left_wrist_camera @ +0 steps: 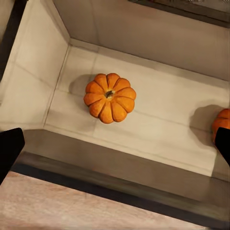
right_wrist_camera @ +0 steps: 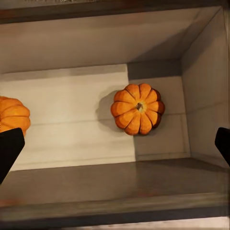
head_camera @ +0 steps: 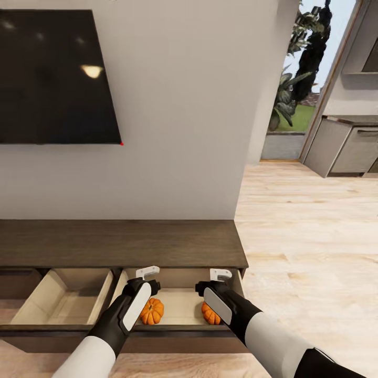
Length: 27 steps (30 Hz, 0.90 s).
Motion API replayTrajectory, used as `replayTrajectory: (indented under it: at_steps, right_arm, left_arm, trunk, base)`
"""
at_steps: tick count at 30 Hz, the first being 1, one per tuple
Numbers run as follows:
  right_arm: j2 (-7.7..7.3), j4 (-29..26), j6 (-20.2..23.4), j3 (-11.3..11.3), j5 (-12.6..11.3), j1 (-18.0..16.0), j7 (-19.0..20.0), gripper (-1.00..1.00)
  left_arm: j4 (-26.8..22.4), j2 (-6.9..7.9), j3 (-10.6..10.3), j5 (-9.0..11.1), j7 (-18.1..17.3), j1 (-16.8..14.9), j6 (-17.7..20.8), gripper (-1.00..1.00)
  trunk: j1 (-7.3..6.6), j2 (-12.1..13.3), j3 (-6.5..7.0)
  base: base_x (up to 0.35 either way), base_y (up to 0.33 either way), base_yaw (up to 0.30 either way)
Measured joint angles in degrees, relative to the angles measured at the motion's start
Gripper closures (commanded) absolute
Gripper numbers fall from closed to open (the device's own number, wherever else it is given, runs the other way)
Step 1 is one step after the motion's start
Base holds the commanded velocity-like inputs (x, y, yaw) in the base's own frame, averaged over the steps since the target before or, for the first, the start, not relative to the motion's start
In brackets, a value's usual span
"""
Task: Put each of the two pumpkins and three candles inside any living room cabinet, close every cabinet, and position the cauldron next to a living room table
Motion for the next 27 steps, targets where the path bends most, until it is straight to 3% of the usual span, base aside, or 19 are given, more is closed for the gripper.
replayTrajectory:
  at_steps: [8,27]
  right_arm:
    - [0.0,0.0,0.0,0.0,0.0,0.0,0.0,-1.0]
    - [0.0,-0.1,0.0,0.0,0.0,0.0,0.0,-1.0]
  left_arm:
    - [0.0,0.07,0.1,0.0,0.0,0.0,0.0,-1.0]
    - [0.0,0.03,0.0,0.0,0.0,0.0,0.0,-1.0]
  trunk:
    - [-1.76,3.2,1.44]
    - [-5.91,10.8,4.85]
  base:
    - [-0.024,0.005,0.0]
    - [-0.252,0.09,0.0]
